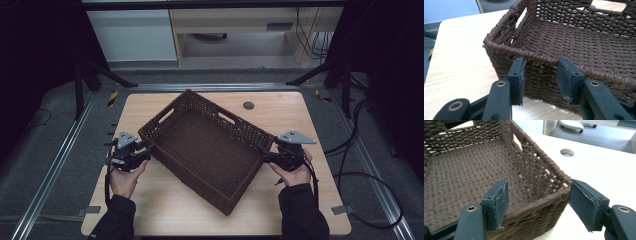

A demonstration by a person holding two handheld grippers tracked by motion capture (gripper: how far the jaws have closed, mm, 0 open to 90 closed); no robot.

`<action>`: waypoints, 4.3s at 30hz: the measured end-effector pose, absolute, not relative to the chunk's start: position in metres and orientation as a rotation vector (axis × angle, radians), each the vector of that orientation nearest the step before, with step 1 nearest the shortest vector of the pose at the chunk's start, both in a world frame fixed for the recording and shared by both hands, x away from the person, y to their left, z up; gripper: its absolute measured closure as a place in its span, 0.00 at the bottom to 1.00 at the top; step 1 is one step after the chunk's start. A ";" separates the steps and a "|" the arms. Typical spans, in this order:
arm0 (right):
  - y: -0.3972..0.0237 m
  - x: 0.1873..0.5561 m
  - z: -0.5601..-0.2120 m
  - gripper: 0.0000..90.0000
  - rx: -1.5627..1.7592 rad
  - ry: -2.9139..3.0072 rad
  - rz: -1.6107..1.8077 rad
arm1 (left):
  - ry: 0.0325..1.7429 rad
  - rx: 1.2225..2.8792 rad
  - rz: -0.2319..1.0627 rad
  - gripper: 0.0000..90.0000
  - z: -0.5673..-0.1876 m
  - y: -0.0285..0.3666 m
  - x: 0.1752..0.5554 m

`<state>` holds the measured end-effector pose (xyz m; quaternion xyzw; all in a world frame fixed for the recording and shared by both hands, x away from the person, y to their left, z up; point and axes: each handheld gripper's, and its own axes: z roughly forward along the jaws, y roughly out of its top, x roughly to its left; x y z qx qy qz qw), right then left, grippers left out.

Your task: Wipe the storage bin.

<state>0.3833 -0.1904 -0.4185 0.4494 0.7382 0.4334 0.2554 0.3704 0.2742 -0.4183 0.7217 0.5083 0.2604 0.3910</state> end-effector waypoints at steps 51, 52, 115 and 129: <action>-0.194 0.382 -0.416 0.77 1.176 2.091 1.240 | 1.178 1.825 0.564 0.61 -0.415 0.246 0.367; -0.193 0.384 -0.416 0.82 1.170 2.101 1.231 | 1.178 1.822 0.561 0.61 -0.416 0.247 0.368; -0.143 0.373 -0.422 0.81 1.058 2.181 1.245 | 1.190 1.881 0.648 0.63 -0.417 0.236 0.377; -0.140 0.364 -0.421 0.65 1.057 2.171 1.294 | 1.184 1.886 0.627 0.65 -0.422 0.237 0.363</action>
